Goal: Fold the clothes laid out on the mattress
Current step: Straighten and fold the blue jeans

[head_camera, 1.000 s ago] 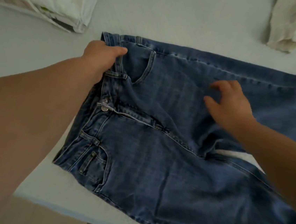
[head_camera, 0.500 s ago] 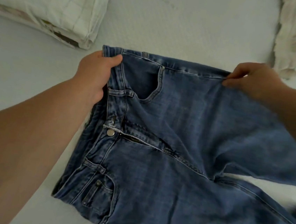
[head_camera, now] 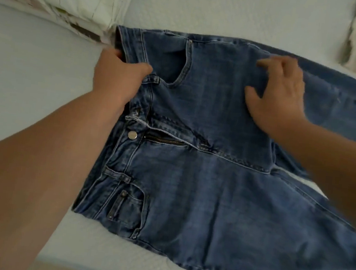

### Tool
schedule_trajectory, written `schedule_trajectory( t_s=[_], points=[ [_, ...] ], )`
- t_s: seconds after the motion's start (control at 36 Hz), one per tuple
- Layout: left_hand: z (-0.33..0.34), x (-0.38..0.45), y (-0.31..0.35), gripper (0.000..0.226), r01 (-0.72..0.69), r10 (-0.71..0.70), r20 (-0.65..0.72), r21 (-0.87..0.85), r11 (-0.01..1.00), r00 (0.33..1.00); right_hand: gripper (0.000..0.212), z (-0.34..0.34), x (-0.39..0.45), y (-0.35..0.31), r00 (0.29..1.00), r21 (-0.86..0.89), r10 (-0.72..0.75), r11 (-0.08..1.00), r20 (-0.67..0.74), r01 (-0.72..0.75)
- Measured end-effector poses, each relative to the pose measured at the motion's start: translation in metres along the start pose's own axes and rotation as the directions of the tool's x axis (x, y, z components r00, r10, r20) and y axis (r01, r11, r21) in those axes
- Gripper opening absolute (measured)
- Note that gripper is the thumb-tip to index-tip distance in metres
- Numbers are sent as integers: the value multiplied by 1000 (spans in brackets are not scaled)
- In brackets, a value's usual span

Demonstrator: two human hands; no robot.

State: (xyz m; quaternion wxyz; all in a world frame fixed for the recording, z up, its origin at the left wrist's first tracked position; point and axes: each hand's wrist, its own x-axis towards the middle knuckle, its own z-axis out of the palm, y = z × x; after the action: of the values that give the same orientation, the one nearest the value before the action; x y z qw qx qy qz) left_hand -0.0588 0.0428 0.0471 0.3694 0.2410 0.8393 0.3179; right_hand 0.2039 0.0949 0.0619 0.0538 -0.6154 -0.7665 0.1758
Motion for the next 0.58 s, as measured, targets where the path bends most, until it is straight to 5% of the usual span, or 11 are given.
schedule_trajectory(
  t_s=[0.14, 0.31, 0.44, 0.58],
  points=[
    [0, -43, -30, 52, -205, 177, 112, 324, 924, 978, 41, 5, -75, 15, 995, 40, 95, 995, 5, -95],
    [-12, -50, -32, 49, -241, 237, 53, 347, 907, 970, 45, -2, -139, 27, 986, 94, 162, 982, 38, -165],
    [-27, -76, -41, 51, -148, 156, 11, 382, 912, 988, 39, -7, -202, 14, 988, 119, 86, 988, 127, -101],
    [-40, -114, -76, 50, 6, -56, 93, 468, 884, 994, 57, 8, -252, -2, 888, 50, -17, 999, 459, -6]
  ],
)
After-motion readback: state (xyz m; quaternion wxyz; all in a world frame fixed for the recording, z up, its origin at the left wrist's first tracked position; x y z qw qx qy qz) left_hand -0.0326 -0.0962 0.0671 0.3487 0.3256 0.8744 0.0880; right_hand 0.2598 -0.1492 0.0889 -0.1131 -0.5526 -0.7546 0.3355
